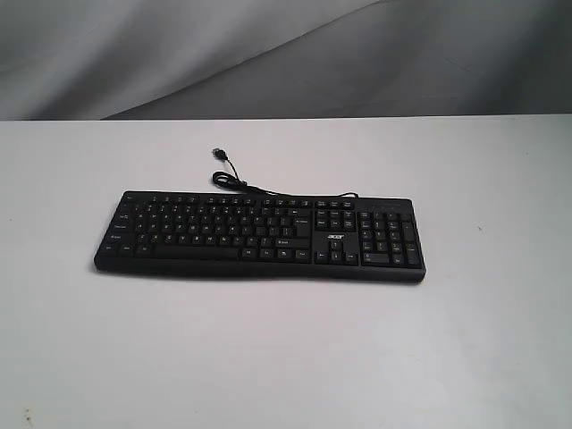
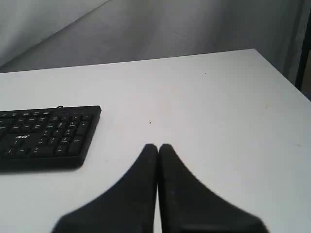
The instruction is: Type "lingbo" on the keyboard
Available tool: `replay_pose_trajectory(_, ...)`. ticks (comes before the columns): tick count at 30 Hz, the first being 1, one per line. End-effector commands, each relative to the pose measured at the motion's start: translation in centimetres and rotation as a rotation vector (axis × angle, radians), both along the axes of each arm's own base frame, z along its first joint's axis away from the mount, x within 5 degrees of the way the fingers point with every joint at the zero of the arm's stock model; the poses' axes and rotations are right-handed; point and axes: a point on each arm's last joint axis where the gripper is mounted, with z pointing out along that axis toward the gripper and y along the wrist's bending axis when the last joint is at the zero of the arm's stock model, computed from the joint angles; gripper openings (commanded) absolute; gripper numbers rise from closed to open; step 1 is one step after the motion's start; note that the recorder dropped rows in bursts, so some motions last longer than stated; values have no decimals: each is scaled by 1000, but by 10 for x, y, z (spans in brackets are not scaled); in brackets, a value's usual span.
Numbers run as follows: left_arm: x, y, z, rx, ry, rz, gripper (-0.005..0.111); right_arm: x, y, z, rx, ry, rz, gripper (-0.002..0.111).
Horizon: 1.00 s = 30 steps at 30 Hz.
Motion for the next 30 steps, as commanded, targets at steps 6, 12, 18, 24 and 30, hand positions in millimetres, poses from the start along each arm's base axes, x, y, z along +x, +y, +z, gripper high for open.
replay_pose_trajectory(6,0,0,-1,-5,-7,0,1,2,-1,34,-51,-387,-13,0)
replay_pose_trajectory(12,0,0,-1,-5,-7,0,1,-2,-1,51,-59,-579,-14,0)
replay_pose_trajectory(18,0,0,-1,-5,-7,0,1,-18,0,80,11,-949,3,0)
replay_pose_trajectory(24,0,0,-1,-5,-7,0,1,8,-1,156,168,-751,15,0)
replay_pose_trajectory(30,0,0,-1,-5,-7,0,1,112,-7,236,84,-301,-34,0)
